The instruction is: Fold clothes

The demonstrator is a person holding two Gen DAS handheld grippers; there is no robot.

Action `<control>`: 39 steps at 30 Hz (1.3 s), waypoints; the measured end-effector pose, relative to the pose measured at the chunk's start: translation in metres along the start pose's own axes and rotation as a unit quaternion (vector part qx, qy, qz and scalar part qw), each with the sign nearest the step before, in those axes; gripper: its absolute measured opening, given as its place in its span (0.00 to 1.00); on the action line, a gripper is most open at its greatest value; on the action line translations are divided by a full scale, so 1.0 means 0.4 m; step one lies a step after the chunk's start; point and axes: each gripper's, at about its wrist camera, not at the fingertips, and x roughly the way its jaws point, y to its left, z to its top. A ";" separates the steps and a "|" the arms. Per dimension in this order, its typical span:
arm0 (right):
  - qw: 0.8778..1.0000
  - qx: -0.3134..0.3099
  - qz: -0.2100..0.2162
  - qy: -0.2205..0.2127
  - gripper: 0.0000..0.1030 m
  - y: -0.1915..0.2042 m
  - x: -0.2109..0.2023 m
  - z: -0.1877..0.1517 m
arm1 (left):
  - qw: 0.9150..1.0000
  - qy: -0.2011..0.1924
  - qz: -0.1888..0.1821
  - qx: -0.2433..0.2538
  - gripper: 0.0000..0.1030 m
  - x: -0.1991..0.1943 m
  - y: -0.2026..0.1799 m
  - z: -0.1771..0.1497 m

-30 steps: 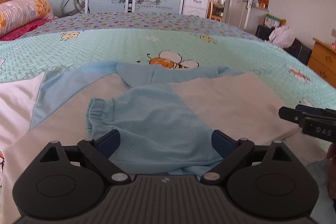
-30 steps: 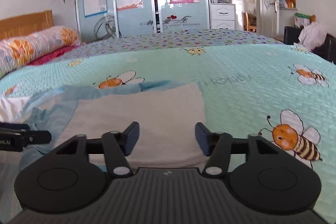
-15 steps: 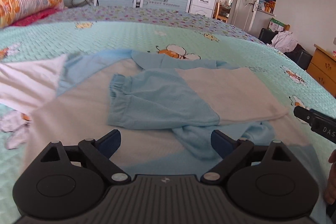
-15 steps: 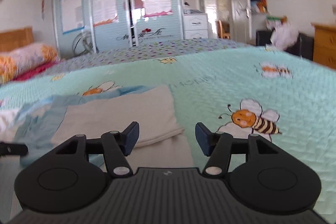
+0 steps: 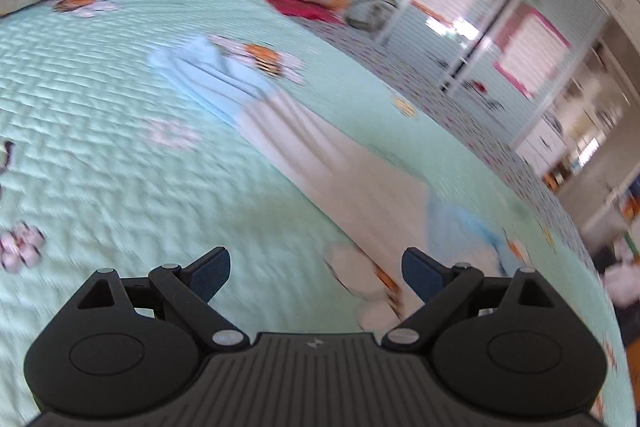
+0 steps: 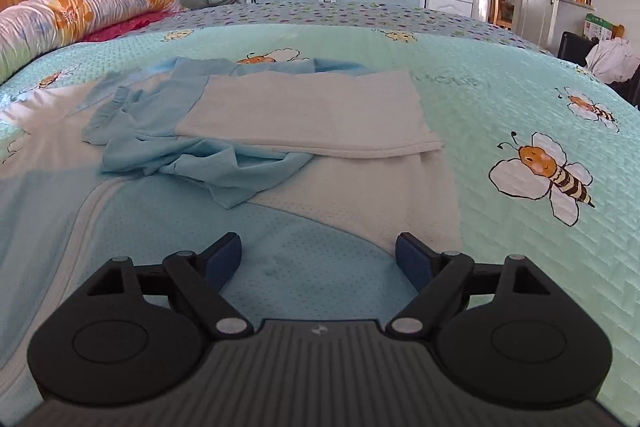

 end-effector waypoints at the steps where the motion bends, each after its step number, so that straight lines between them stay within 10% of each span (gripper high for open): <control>1: 1.000 -0.005 -0.004 0.000 0.82 0.006 0.000 -0.002 | 1.000 0.000 0.000 -0.017 0.93 0.017 0.025 0.027; 13: 1.000 -0.006 -0.006 -0.005 0.82 0.005 0.000 -0.002 | 0.971 0.006 -0.022 -0.238 0.97 0.236 0.221 0.236; 25: 1.000 -0.002 -0.008 -0.005 0.83 0.001 0.002 -0.002 | 0.970 -0.036 -0.032 -0.240 0.99 0.359 0.241 0.362; 26: 1.000 -0.001 -0.008 -0.005 0.83 0.001 0.002 -0.002 | 0.972 -0.036 -0.026 -0.229 0.88 0.362 0.236 0.362; 28: 1.000 0.000 -0.008 -0.006 0.83 0.000 0.001 -0.002 | 0.975 -0.012 -0.027 -0.222 0.13 0.379 0.238 0.356; 29: 1.000 0.000 -0.008 -0.006 0.83 0.000 0.001 -0.003 | 0.974 -0.003 -0.029 -0.224 0.02 0.385 0.242 0.351; 39: 1.000 0.005 -0.004 -0.008 0.83 -0.007 -0.004 -0.004 | 0.986 -0.047 -0.039 -0.155 0.00 0.260 0.101 0.377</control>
